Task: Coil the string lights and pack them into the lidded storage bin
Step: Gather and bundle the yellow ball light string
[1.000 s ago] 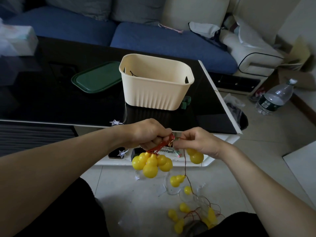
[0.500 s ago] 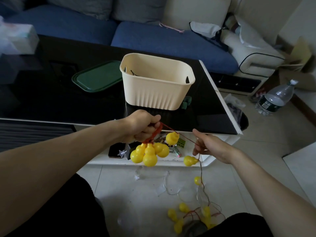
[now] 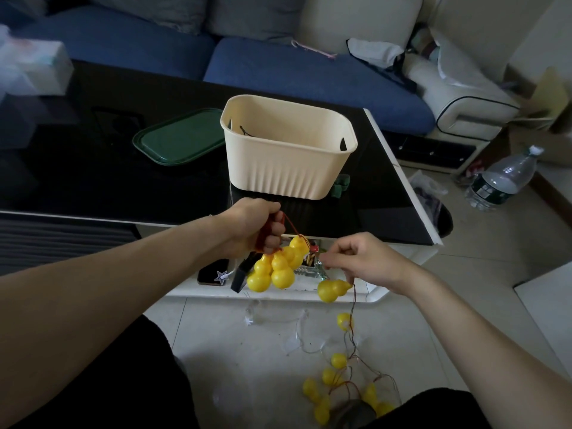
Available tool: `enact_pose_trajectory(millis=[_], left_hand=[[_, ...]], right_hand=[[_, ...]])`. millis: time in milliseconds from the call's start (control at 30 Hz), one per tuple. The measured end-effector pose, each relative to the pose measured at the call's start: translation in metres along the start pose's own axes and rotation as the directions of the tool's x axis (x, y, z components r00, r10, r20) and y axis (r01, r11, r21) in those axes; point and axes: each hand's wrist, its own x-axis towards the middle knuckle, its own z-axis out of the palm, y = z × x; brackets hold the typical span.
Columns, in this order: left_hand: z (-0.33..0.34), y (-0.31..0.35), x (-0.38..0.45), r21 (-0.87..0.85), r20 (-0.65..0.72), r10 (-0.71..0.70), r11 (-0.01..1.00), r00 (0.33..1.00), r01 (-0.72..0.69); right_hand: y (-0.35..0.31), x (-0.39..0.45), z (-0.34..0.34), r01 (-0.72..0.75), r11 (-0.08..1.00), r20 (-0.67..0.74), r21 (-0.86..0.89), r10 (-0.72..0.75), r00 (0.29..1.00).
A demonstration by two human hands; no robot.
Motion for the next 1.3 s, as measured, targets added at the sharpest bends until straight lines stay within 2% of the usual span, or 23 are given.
enact_pose_trajectory(millis=[167,333,533,633,700,800,900,1067,1133,1233,1300], left_hand=[[0.011,0.005,-0.006,-0.136,0.066,0.011,0.991,0.998,-0.002],[0.017,0.001,-0.007,-0.059,0.153,0.034,0.998,0.988,-0.026],[0.022,0.002,-0.008,-0.209,0.125,0.172,0.967,0.977,-0.144],[0.024,0.002,-0.011,-0.256,0.163,0.214,0.952,0.963,-0.168],[0.027,-0.002,-0.011,-0.191,0.198,0.190,0.970,0.962,-0.152],[0.033,-0.009,-0.011,0.048,0.179,0.125,0.990,0.976,-0.135],[0.037,-0.012,-0.013,0.261,0.298,0.062,0.955,0.953,-0.143],[0.041,-0.009,-0.019,0.389,0.344,0.003,0.909,0.939,-0.146],[0.040,-0.009,-0.020,0.444,0.374,-0.020,0.882,0.927,-0.160],[0.037,-0.008,-0.023,0.511,0.417,-0.064,0.842,0.907,-0.176],[0.033,-0.008,-0.026,0.553,0.414,-0.068,0.811,0.908,-0.191]], right_hand=[[-0.017,0.002,0.015,0.104,0.991,0.037,-0.089,-0.101,0.994],[-0.026,0.004,0.028,0.135,0.977,0.089,-0.165,-0.122,0.989],[-0.027,0.003,0.027,0.135,0.981,0.082,-0.138,-0.125,0.989],[-0.028,0.000,0.025,0.157,0.980,0.047,-0.122,-0.153,0.987],[-0.032,-0.003,0.024,0.174,0.977,0.036,-0.126,-0.171,0.985],[-0.039,-0.007,0.022,0.194,0.965,-0.027,-0.176,-0.202,0.979],[-0.042,-0.011,0.017,0.222,0.952,-0.088,-0.212,-0.244,0.966],[-0.035,-0.005,0.009,0.203,0.964,-0.263,-0.174,-0.244,0.933],[-0.032,-0.002,0.006,0.202,0.969,-0.241,-0.146,-0.232,0.942],[-0.027,-0.002,0.003,0.208,0.974,-0.095,-0.084,-0.216,0.972],[-0.024,-0.003,0.001,0.208,0.977,-0.056,-0.057,-0.211,0.976]])
